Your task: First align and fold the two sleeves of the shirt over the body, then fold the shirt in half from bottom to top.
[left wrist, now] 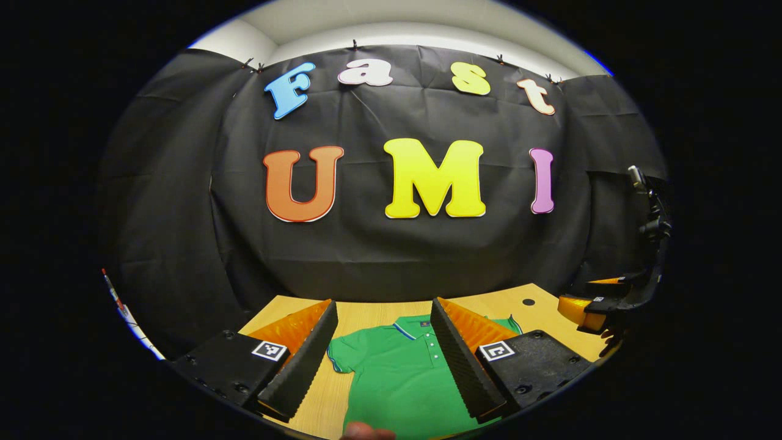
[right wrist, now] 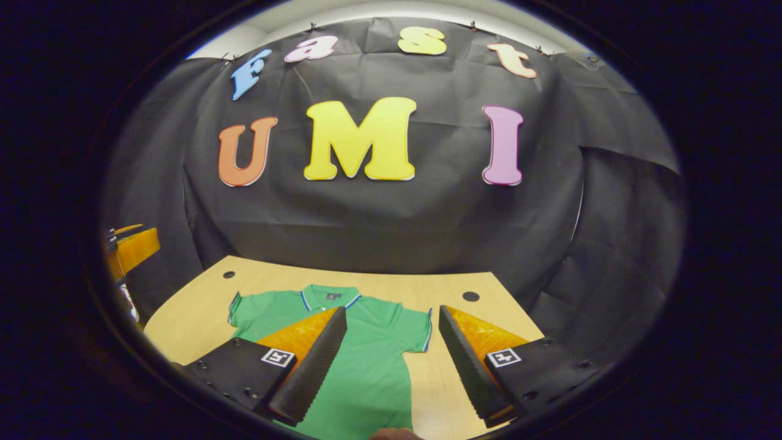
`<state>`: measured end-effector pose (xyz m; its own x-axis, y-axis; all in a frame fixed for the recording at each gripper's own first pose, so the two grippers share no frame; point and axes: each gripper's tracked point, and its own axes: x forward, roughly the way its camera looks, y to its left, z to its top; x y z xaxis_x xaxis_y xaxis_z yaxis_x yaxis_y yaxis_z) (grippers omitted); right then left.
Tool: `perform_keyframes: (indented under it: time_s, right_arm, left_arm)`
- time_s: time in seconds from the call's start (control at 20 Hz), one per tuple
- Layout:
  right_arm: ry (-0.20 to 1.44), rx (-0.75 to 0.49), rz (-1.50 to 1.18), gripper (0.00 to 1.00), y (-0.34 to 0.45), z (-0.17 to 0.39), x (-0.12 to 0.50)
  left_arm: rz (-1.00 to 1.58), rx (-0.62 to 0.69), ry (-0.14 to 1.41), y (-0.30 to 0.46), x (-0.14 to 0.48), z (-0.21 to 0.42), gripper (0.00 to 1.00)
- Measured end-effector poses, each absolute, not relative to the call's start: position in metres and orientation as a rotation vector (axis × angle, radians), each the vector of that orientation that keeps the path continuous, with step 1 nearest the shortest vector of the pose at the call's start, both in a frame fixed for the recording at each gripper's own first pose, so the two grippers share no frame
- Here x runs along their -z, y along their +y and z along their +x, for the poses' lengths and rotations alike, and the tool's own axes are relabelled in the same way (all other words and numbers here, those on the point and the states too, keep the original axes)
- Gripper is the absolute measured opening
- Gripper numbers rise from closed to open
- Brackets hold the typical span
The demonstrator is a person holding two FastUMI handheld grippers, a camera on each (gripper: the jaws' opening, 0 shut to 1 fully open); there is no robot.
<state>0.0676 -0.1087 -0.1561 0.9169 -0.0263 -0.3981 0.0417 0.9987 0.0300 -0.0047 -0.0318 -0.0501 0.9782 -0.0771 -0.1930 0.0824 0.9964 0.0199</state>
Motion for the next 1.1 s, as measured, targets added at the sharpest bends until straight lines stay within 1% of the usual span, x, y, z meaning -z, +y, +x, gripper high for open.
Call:
perform_keyframes:
  time_s: [0.1, 0.25, 0.45, 0.65, 0.85, 1.0, 1.05, 1.1]
  right_arm:
    - [0.441, 0.044, 0.052, 0.97, -0.122, 0.085, 0.174]
    - [0.497, 0.041, 0.064, 0.98, -0.139, 0.115, 0.206]
    - [0.566, 0.016, -0.009, 0.98, -0.155, 0.155, 0.25]
    - [0.644, 0.012, 0.016, 0.98, -0.158, 0.188, 0.294]
    - [0.687, 0.009, 0.006, 0.98, -0.163, 0.218, 0.326]
    - [0.729, 0.03, 0.046, 0.99, -0.171, 0.238, 0.354]
    - [0.752, 0.034, 0.055, 0.98, -0.173, 0.243, 0.364]
    - [0.765, 0.042, 0.05, 0.95, -0.175, 0.246, 0.371]
  left_arm:
    - [0.037, 0.081, 0.209, -0.031, 0.053, -0.006, 0.98]
    - [0.038, 0.069, 0.228, -0.029, 0.056, -0.006, 0.98]
    - [0.044, 0.05, 0.261, -0.027, 0.062, -0.005, 0.98]
    - [0.064, 0.046, 0.273, -0.025, 0.064, -0.003, 0.98]
    - [0.061, 0.048, 0.294, -0.028, 0.068, -0.003, 0.98]
    - [0.06, 0.051, 0.321, -0.029, 0.075, -0.003, 0.98]
    - [0.066, 0.048, 0.33, -0.028, 0.077, -0.004, 0.98]
    - [0.069, 0.047, 0.337, -0.027, 0.078, -0.004, 0.99]
